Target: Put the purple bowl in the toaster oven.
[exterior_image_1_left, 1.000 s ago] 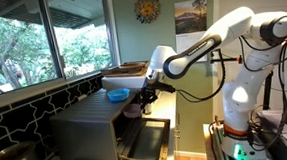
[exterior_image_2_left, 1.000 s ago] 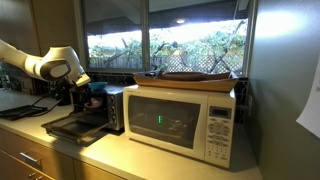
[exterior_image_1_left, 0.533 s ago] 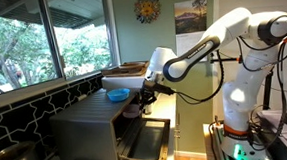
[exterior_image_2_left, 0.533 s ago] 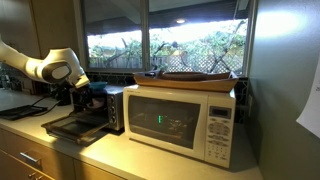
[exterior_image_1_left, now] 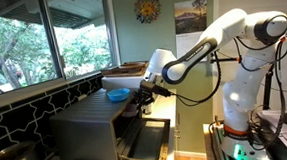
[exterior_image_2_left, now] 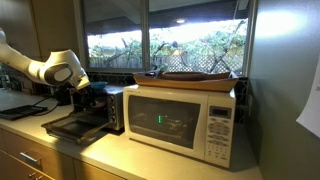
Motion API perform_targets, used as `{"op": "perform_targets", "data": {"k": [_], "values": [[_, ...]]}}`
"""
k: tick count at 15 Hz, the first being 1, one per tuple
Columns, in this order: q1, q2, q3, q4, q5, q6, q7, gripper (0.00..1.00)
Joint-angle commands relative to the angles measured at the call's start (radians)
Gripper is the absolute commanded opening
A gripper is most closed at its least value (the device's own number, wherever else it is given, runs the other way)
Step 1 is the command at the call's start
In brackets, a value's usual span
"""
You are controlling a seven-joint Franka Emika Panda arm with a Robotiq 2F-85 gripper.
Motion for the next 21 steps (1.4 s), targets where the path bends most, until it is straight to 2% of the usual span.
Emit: {"op": "perform_targets", "data": {"k": [1, 2, 3, 7, 8, 12, 16, 17, 21], "values": [[0.000, 0.020, 0.002, -0.009, -0.024, 0.038, 0.057, 0.29], [0.004, 0.022, -0.002, -0.009, -0.021, 0.038, 0.061, 0.30], [0.010, 0.022, -0.008, -0.009, -0.015, 0.043, 0.059, 0.35], [0.034, 0.009, -0.027, -0.017, 0.002, 0.062, 0.029, 0.64], [0.067, 0.001, -0.056, -0.022, 0.027, 0.058, -0.024, 0.70], [0.115, -0.040, -0.122, -0.055, 0.039, 0.058, -0.178, 0.98], [0.163, -0.078, -0.184, -0.071, 0.073, 0.098, -0.374, 1.00], [0.195, -0.085, -0.213, -0.073, 0.103, 0.081, -0.448, 1.00], [0.218, -0.118, -0.261, -0.073, 0.150, 0.022, -0.660, 1.00]]}}
